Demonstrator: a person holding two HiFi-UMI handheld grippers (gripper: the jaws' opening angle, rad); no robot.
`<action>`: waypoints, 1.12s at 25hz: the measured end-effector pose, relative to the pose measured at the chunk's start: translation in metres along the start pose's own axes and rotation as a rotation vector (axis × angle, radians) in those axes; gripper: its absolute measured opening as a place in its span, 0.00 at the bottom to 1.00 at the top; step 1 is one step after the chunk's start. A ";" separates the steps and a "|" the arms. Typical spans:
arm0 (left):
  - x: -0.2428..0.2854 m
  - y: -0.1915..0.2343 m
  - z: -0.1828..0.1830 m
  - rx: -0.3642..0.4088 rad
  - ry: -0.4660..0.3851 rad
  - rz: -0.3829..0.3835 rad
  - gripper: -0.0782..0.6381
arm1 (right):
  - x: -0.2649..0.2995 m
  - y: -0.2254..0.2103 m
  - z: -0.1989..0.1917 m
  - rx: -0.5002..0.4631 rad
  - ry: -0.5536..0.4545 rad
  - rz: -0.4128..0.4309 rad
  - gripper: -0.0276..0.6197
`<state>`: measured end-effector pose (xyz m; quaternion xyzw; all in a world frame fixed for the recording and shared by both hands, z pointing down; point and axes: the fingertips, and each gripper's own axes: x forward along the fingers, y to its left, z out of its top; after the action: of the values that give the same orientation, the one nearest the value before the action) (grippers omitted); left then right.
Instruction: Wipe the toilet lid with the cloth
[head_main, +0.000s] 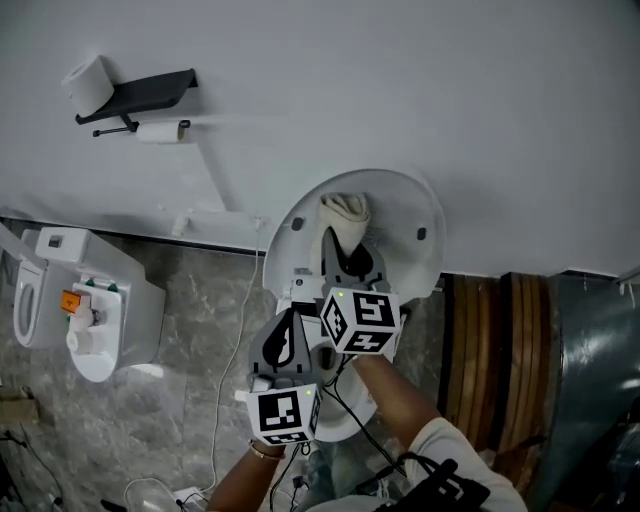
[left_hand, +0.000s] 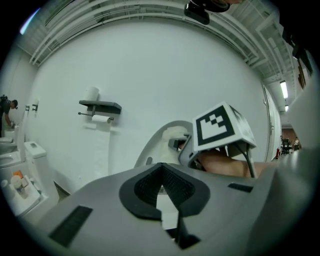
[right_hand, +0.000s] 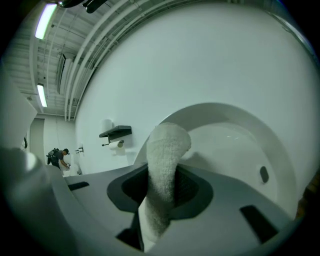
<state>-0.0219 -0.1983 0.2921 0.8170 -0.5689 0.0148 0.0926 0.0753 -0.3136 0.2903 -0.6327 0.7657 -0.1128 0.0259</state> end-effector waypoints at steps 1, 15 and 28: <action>0.003 0.003 -0.003 0.001 -0.004 0.006 0.12 | 0.010 0.003 0.002 -0.006 -0.007 0.006 0.20; 0.018 -0.034 -0.037 -0.030 0.063 -0.059 0.12 | -0.006 -0.145 0.013 -0.074 -0.039 -0.287 0.20; 0.008 -0.004 -0.054 -0.059 0.082 0.037 0.11 | 0.005 -0.027 -0.033 -0.055 -0.074 -0.018 0.20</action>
<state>-0.0110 -0.1952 0.3455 0.8019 -0.5800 0.0334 0.1395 0.0939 -0.3189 0.3281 -0.6438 0.7613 -0.0684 0.0359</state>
